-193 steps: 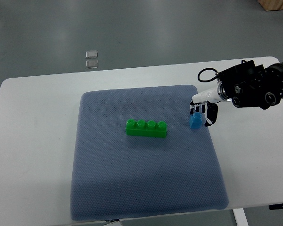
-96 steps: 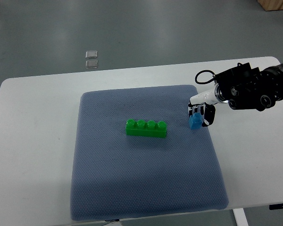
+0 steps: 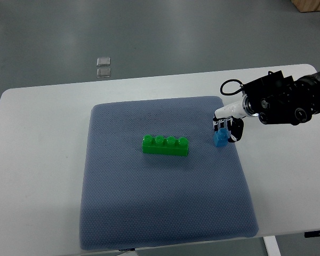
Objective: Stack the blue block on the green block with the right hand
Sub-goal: 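Close the right hand fingers on the blue block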
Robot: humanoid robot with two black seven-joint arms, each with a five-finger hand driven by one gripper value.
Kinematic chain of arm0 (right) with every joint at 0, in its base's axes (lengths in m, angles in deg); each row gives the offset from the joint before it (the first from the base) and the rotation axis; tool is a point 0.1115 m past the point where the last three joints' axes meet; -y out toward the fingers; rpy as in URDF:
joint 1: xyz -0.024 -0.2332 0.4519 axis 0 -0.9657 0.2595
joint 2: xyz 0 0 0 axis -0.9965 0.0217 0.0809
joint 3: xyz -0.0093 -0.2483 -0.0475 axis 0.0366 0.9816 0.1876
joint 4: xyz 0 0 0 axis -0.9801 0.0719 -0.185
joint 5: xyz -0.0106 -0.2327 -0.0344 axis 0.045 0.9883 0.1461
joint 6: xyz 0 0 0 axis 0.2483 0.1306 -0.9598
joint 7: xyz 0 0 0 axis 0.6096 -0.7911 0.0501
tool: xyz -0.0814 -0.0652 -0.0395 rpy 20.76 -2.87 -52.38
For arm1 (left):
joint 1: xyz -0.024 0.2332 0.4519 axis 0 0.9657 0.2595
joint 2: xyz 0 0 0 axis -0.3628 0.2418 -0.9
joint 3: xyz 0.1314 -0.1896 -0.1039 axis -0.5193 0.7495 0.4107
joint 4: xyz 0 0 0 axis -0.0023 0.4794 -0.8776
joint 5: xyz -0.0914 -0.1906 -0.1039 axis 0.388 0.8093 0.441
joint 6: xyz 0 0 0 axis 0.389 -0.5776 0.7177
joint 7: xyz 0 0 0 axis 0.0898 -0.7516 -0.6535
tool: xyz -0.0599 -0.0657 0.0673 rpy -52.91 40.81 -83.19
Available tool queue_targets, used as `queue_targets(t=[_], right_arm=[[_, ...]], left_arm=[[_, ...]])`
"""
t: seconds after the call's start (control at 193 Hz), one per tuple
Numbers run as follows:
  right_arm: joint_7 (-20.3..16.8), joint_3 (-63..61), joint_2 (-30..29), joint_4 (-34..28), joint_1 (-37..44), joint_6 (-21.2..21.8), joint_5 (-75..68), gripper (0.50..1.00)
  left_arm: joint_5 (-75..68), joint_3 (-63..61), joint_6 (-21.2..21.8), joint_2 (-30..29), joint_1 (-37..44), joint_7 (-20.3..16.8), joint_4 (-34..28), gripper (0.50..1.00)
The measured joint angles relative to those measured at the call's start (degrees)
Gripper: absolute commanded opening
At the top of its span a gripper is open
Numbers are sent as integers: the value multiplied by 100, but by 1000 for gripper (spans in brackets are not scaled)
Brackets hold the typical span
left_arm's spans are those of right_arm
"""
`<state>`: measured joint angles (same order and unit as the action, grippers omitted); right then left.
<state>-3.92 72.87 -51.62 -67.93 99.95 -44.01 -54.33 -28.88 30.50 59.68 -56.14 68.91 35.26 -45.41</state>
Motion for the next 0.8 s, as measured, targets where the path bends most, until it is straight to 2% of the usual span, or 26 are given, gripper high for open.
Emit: queue_targets(t=[0.436,0.8], right_arm=[[-9,-8,-40,66,-54,-34,0,695],[-4,-16,-40,157,-118,-38,0,599]], left_arm=[[0,0,0,0,0,0,0,1000],[0,0,0,0,0,0,0,1000]])
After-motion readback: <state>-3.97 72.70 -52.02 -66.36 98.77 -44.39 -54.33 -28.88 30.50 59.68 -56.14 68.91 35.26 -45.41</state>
